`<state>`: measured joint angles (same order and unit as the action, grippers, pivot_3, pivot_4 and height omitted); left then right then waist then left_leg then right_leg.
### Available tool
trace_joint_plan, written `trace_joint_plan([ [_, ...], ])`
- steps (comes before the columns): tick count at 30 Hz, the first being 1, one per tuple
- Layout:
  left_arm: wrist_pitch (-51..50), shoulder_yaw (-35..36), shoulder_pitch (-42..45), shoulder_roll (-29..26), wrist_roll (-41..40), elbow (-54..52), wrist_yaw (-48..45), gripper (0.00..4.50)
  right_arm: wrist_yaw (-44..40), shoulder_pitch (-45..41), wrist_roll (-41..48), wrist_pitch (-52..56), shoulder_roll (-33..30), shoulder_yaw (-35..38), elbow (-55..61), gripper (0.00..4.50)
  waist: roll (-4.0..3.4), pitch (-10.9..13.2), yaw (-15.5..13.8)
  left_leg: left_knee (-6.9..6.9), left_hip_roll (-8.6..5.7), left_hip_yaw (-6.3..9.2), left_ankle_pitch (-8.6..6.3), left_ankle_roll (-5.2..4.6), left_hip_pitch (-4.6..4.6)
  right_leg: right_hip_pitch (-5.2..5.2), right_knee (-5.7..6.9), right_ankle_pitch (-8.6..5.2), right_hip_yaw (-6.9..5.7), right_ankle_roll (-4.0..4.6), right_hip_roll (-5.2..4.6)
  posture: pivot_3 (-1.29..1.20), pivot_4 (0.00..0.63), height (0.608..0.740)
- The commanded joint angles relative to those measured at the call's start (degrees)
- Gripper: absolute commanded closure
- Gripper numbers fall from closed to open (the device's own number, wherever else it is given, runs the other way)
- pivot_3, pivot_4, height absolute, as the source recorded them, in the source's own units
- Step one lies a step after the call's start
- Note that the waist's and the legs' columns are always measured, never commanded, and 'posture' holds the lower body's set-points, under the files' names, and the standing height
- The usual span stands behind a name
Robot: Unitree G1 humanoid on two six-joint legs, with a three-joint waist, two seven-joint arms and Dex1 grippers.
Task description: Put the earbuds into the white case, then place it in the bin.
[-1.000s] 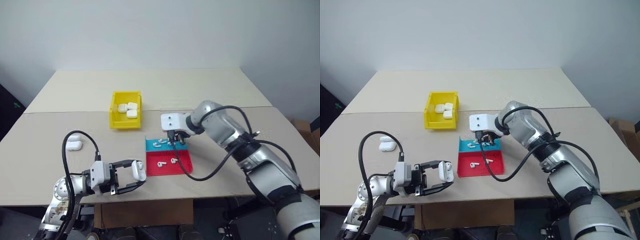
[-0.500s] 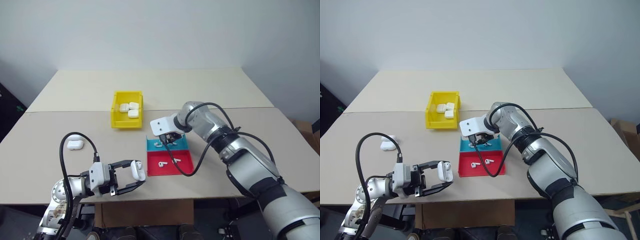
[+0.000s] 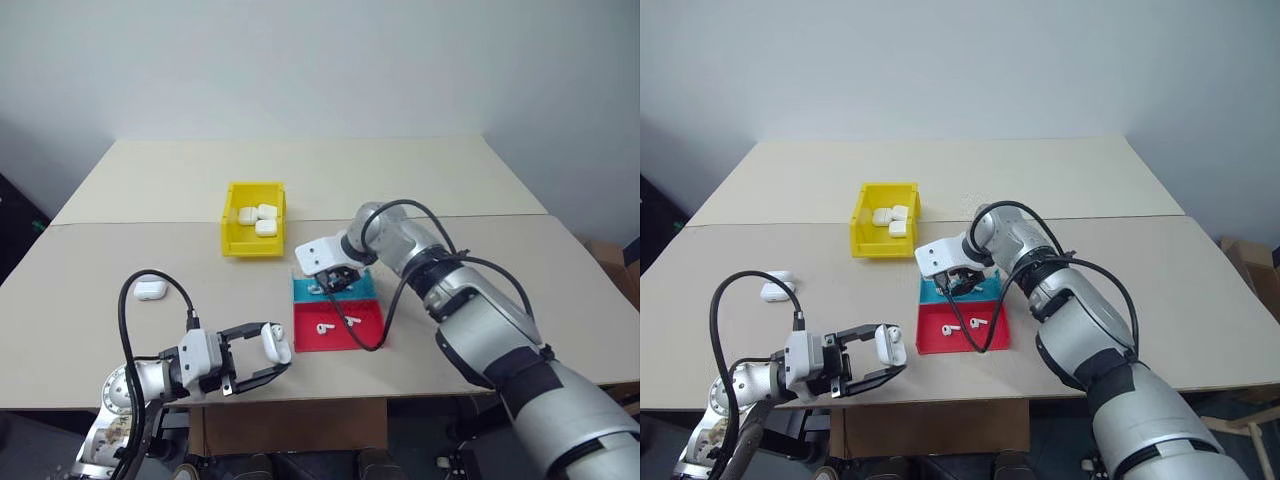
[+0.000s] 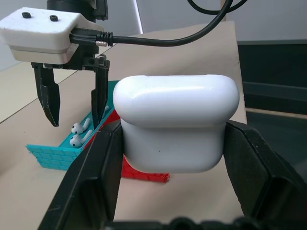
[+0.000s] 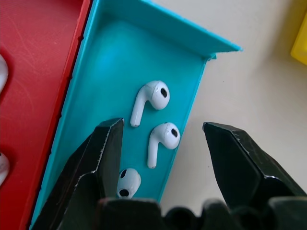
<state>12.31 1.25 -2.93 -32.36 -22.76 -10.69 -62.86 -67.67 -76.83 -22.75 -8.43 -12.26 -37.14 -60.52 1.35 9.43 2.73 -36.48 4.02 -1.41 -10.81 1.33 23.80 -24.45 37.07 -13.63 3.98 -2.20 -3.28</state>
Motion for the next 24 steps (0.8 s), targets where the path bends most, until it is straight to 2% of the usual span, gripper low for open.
trace_joint_plan([
  [1,0.29,0.69,-0.51,-0.42,-0.29,-2.76,1.18,1.71,0.68,-2.18,-0.81,-2.67,0.11,1.45,-1.37,1.74,0.00,0.00,-0.04,0.00,0.00,0.00,0.00,0.00,0.00,0.00,0.00,0.00,0.00,0.00,0.00,0.00,0.150,0.740],
  [16,0.67,0.15,-1.40,-0.39,0.45,-3.47,2.60,1.71,0.52,-3.45,-2.63,-3.12,1.68,2.25,-6.03,1.74,-0.01,0.00,0.04,0.01,0.00,0.00,0.00,0.00,-0.01,0.00,0.01,0.00,0.00,0.01,0.00,0.00,0.150,0.740],
  [17,0.61,0.15,-1.49,-0.46,0.44,-3.58,2.63,1.71,0.77,-3.48,-3.02,-3.50,1.67,2.22,-6.14,2.12,-0.01,0.00,0.03,0.01,0.00,0.00,0.00,0.00,-0.02,0.00,0.01,0.00,0.00,0.01,0.00,0.00,0.150,0.740],
  [18,0.50,0.14,-1.58,-0.53,0.45,-3.69,2.67,1.71,1.23,-3.54,-3.57,-3.53,1.67,2.10,-6.33,2.31,-0.01,0.00,0.03,0.01,0.00,0.00,0.00,0.00,-0.02,0.00,0.02,0.00,0.00,0.01,0.00,0.00,0.150,0.740],
  [24,-0.41,0.36,-2.44,-1.20,-0.19,-4.74,2.70,1.71,1.85,-3.43,-4.43,-3.86,1.88,2.61,-6.97,2.31,-0.01,0.00,0.01,0.02,0.00,0.00,0.00,0.00,-0.02,0.00,0.02,0.00,0.00,0.01,0.00,0.00,0.150,0.740],
])
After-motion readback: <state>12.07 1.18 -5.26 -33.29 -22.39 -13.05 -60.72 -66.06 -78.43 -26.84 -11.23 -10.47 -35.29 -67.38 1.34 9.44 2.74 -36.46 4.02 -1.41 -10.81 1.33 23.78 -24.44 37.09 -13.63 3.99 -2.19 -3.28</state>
